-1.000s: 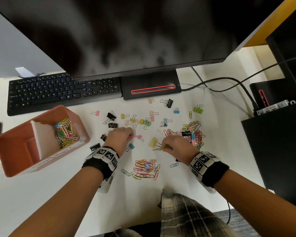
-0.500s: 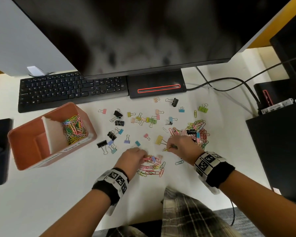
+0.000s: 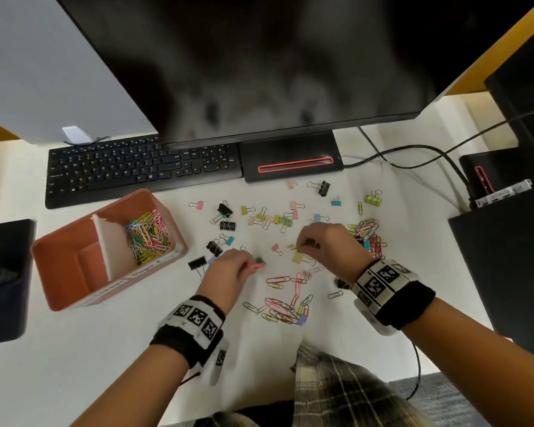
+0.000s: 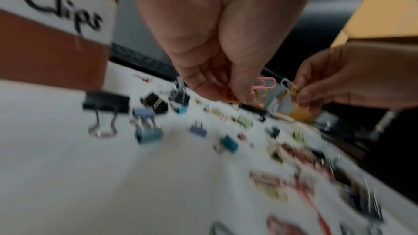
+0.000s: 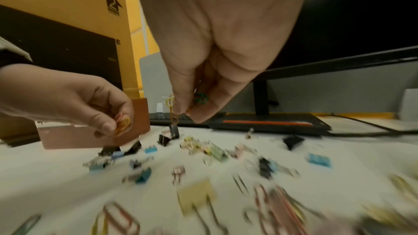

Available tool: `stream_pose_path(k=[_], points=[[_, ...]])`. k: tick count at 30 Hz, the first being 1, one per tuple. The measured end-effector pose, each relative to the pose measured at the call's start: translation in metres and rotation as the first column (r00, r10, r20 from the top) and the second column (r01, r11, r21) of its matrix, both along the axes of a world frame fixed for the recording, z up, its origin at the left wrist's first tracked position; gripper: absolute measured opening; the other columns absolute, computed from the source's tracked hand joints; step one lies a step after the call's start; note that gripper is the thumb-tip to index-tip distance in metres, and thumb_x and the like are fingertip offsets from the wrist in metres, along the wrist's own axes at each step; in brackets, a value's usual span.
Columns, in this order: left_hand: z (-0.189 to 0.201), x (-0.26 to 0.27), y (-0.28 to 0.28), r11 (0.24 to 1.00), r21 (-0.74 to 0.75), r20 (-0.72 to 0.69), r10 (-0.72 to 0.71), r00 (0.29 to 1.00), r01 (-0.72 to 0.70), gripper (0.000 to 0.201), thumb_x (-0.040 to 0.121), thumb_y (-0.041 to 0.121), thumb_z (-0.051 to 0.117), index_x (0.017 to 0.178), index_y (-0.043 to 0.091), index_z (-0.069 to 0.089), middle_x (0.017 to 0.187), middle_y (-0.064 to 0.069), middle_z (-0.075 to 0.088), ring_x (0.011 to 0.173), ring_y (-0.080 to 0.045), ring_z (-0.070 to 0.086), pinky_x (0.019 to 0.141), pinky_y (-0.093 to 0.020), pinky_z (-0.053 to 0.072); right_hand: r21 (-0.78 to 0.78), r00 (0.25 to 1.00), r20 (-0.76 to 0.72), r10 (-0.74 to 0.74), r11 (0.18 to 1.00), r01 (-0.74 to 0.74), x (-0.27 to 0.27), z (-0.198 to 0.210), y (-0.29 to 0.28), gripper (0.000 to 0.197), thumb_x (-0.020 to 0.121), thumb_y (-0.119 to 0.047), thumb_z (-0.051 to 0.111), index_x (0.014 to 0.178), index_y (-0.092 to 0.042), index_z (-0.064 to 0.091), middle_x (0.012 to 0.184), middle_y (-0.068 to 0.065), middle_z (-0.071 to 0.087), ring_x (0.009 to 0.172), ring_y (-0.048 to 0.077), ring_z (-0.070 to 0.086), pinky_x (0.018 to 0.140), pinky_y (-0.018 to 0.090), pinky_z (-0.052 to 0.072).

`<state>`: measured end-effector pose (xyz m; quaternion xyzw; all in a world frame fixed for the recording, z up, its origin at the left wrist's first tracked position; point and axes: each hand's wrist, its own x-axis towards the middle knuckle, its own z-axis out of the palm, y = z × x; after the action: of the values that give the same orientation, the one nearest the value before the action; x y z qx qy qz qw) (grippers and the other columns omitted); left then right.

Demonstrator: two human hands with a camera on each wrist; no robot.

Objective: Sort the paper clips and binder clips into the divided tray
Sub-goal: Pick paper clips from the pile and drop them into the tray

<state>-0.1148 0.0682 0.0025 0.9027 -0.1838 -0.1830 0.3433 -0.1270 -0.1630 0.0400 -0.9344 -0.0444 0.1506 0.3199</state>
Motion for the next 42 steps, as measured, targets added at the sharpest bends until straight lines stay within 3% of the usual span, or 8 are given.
stream_pose_path(k=[5, 12, 16, 21, 27, 32, 37, 42], points=[[0.06, 0.025, 0.063, 0.981, -0.008, 0.133, 0.193, 0.972, -0.194, 0.007, 0.085, 0.021, 0.063, 0.078, 0.022, 0.062, 0.077, 0.009, 0.06, 0.07, 0.007, 0.05, 0.062, -0.002, 0.037, 0.067, 0.993, 0.094, 0.078, 0.994, -0.084, 0.042, 0.031, 0.067, 0.009, 0.087, -0.017, 0.06, 0.087, -0.012, 0.067, 0.085, 0.002, 0.067, 0.074, 0.013, 0.057, 0.073, 0.028, 0.05], [0.079, 0.06, 0.141, 0.862, 0.119, 0.076, 0.486, 0.87, -0.492, 0.008, 0.079, 0.021, 0.07, 0.08, 0.018, 0.063, 0.079, 0.002, 0.066, 0.073, -0.011, 0.058, 0.073, -0.023, 0.044, 0.117, 0.983, 0.122, 0.137, 0.982, -0.151, 0.1, 0.045, 0.208, 0.012, 0.087, -0.016, 0.061, 0.097, -0.014, 0.067, 0.097, 0.005, 0.069, 0.09, 0.018, 0.062, 0.084, 0.031, 0.049], [0.072, 0.059, 0.145, 0.871, 0.097, 0.003, 0.484, 0.875, -0.482, 0.03, 0.082, 0.021, 0.068, 0.111, 0.012, 0.063, 0.106, -0.003, 0.068, 0.092, -0.009, 0.059, 0.088, -0.021, 0.041, 0.157, 0.994, -0.038, 0.107, 0.983, -0.1, 0.105, 0.029, 0.239, 0.039, 0.087, -0.018, 0.062, 0.125, -0.014, 0.054, 0.117, 0.009, 0.064, 0.105, 0.022, 0.062, 0.092, 0.029, 0.046], [0.068, 0.042, 0.127, 0.942, -0.039, 0.113, 0.336, 0.935, -0.334, 0.023, 0.08, 0.022, 0.07, 0.102, 0.017, 0.066, 0.099, 0.002, 0.063, 0.084, -0.008, 0.06, 0.078, -0.017, 0.049, 0.252, 0.997, 0.023, 0.074, 0.965, -0.077, 0.074, 0.024, 0.186, 0.027, 0.089, -0.019, 0.059, 0.116, -0.018, 0.058, 0.111, -0.002, 0.063, 0.09, 0.011, 0.062, 0.082, 0.02, 0.048], [0.034, 0.008, 0.07, 0.998, -0.061, -0.064, 0.005, 0.998, -0.009, 0.02, 0.08, 0.021, 0.069, 0.099, 0.017, 0.064, 0.087, 0.001, 0.06, 0.067, -0.004, 0.055, 0.061, -0.005, 0.04, 0.007, 0.99, -0.126, 0.057, 0.998, -0.057, -0.013, -0.004, 0.06, 0.014, 0.086, -0.024, 0.063, 0.1, -0.023, 0.059, 0.089, -0.007, 0.056, 0.066, -0.002, 0.047, 0.068, 0.018, 0.037], [-0.008, -0.018, 0.036, 0.977, 0.084, -0.195, -0.177, 0.965, 0.196, 0.034, 0.08, 0.031, 0.068, 0.112, 0.021, 0.059, 0.099, 0.004, 0.053, 0.082, -0.01, 0.051, 0.08, -0.021, 0.043, -0.138, 0.966, -0.257, -0.021, 0.99, -0.016, -0.088, -0.031, -0.018, 0.03, 0.081, -0.021, 0.069, 0.108, -0.022, 0.056, 0.104, -0.006, 0.047, 0.072, -0.009, 0.042, 0.065, 0.006, 0.032], [-0.032, -0.038, 0.01, 0.939, 0.13, -0.15, -0.298, 0.943, 0.317, 0.054, 0.072, 0.039, 0.074, 0.12, 0.026, 0.054, 0.115, 0.003, 0.048, 0.106, -0.013, 0.045, 0.093, -0.023, 0.036, -0.151, 0.973, -0.231, -0.009, 0.988, -0.027, -0.12, -0.054, -0.048, 0.041, 0.081, -0.008, 0.066, 0.118, -0.024, 0.057, 0.126, -0.006, 0.044, 0.105, 0.001, 0.038, 0.096, 0.023, 0.037], [-0.04, -0.045, -0.009, 0.918, 0.193, -0.048, -0.343, 0.938, 0.346, 0.036, 0.07, 0.035, 0.075, 0.102, 0.024, 0.063, 0.107, -0.002, 0.053, 0.097, -0.022, 0.05, 0.085, -0.038, 0.047, -0.113, 0.99, -0.137, -0.017, 0.994, 0.002, -0.109, -0.066, -0.048, 0.017, 0.086, -0.012, 0.061, 0.103, -0.014, 0.067, 0.103, 0.003, 0.059, 0.094, 0.017, 0.054, 0.082, 0.018, 0.035]])
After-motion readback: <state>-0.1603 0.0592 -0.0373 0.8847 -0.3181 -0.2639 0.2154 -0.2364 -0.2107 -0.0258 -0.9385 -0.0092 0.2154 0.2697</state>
